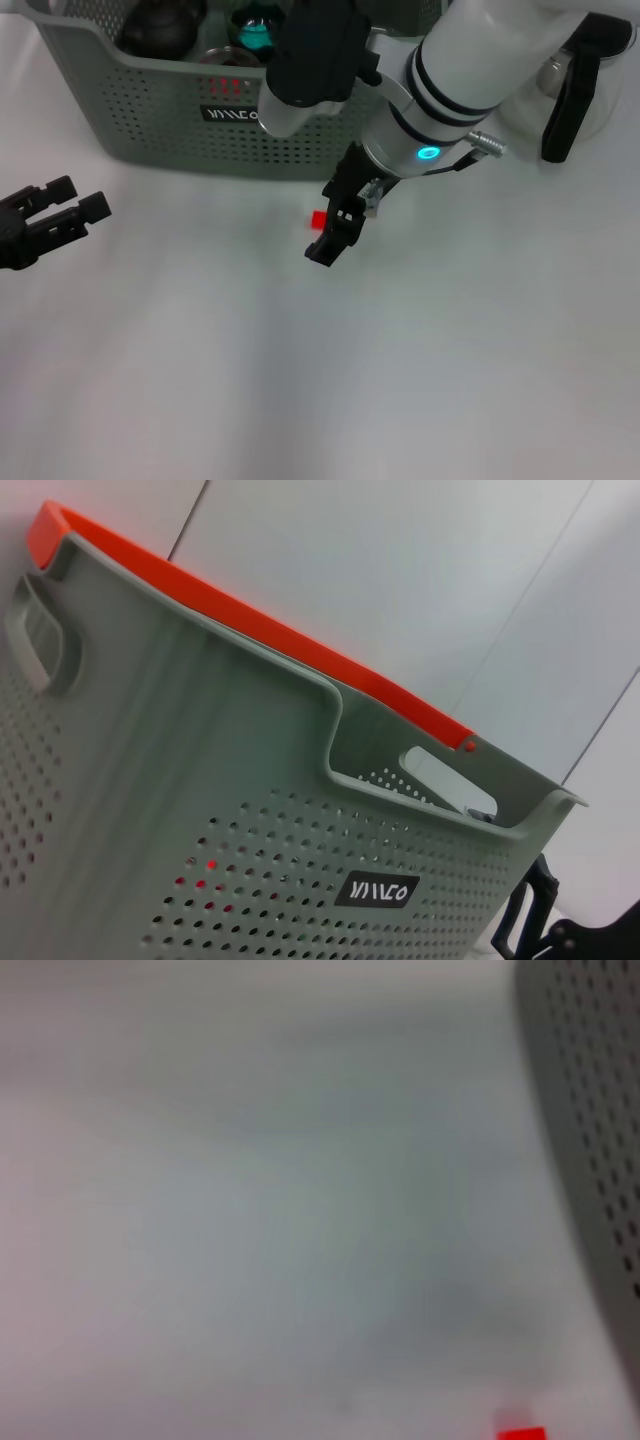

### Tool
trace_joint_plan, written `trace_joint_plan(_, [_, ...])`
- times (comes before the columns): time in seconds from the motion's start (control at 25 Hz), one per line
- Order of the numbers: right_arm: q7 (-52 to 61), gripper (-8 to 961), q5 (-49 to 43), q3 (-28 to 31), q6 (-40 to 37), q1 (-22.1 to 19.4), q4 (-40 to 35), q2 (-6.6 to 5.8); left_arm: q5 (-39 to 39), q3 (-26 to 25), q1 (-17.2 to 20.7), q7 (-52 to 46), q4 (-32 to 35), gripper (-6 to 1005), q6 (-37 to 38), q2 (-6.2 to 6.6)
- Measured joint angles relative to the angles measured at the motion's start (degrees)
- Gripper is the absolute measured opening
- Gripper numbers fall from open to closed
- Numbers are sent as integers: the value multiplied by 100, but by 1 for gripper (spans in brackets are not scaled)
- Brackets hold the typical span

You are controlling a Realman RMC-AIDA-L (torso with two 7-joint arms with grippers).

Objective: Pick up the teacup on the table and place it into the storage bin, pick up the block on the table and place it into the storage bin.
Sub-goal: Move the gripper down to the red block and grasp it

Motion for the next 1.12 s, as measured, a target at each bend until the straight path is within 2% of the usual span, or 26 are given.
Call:
trace_joint_plan(0.28, [-57, 854, 186, -213, 562, 0, 210, 24, 29, -7, 3, 0, -5, 824, -30, 0])
trace_joint_plan(0.56, [-32, 853, 212, -761, 892, -24, 230, 47, 31, -20, 12, 1, -6, 825, -39, 0])
trace_joint_plan(1.12, [-60, 853, 511, -857, 1131, -82, 513, 50, 28, 12, -41, 4, -27, 824, -88, -9])
